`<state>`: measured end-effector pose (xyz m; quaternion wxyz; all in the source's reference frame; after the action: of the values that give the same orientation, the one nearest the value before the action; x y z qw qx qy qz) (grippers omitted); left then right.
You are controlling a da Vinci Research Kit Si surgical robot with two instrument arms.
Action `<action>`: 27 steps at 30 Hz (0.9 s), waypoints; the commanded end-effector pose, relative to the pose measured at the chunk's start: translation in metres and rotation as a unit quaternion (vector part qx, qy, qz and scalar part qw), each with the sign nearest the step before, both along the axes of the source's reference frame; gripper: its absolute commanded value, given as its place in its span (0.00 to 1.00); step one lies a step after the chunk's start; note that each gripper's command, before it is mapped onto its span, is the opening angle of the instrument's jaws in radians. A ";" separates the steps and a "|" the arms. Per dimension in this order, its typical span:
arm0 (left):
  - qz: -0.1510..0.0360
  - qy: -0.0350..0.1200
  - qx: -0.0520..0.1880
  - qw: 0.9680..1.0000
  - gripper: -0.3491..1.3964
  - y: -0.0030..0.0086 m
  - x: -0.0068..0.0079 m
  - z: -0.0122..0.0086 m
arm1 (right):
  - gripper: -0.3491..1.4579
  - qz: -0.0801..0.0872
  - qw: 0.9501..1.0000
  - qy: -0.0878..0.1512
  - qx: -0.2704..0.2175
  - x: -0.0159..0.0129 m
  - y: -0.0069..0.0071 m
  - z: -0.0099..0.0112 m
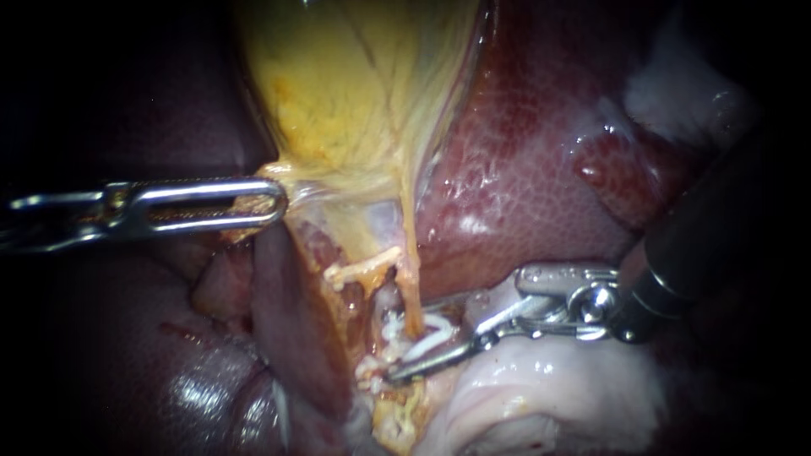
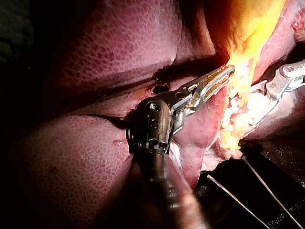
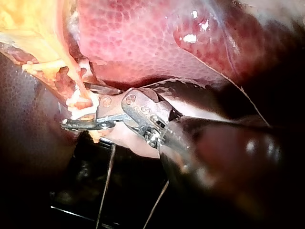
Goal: Clipping second clip right tube
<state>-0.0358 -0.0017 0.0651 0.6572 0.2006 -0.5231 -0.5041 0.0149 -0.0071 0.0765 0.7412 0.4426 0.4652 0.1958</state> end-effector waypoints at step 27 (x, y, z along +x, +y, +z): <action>-0.002 0.002 -0.001 1.000 0.00 -0.0002 -0.0003 0.0005 | 0.00 0.025 1.000 0.001 0.010 -0.0013 0.0014 0.0033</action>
<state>-0.0361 -0.0019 0.0656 0.6573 0.1977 -0.5230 -0.5053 0.0133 -0.0056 0.0802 0.7321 0.4375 0.4730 0.2209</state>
